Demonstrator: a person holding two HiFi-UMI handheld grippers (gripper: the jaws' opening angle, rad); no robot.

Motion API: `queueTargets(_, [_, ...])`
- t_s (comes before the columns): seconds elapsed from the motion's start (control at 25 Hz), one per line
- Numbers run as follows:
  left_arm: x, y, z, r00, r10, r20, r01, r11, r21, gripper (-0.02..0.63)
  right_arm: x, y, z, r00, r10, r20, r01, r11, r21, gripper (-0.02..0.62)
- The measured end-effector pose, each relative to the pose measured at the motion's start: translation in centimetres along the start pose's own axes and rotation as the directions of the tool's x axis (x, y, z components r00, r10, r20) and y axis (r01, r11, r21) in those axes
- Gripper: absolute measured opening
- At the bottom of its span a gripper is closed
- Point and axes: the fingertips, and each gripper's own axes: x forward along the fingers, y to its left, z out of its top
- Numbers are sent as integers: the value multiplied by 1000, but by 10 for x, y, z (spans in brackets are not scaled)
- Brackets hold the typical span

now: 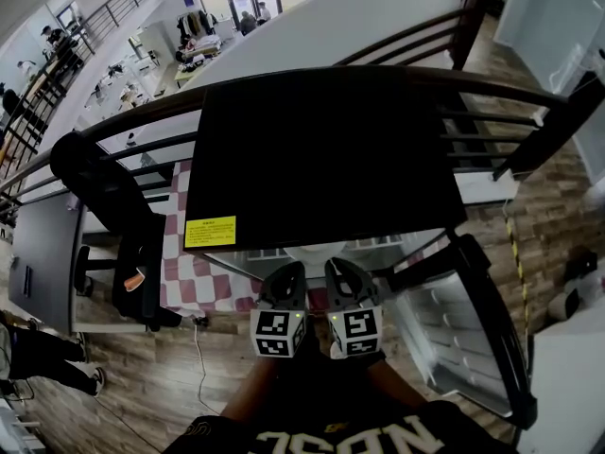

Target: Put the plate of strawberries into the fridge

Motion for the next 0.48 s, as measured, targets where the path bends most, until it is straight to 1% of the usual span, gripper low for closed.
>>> queueTargets(0.48, [21, 0, 14, 1000, -17, -14, 17, 1000, -5, 18, 25, -10, 11, 1000, 8, -12, -8, 1000, -2, 40])
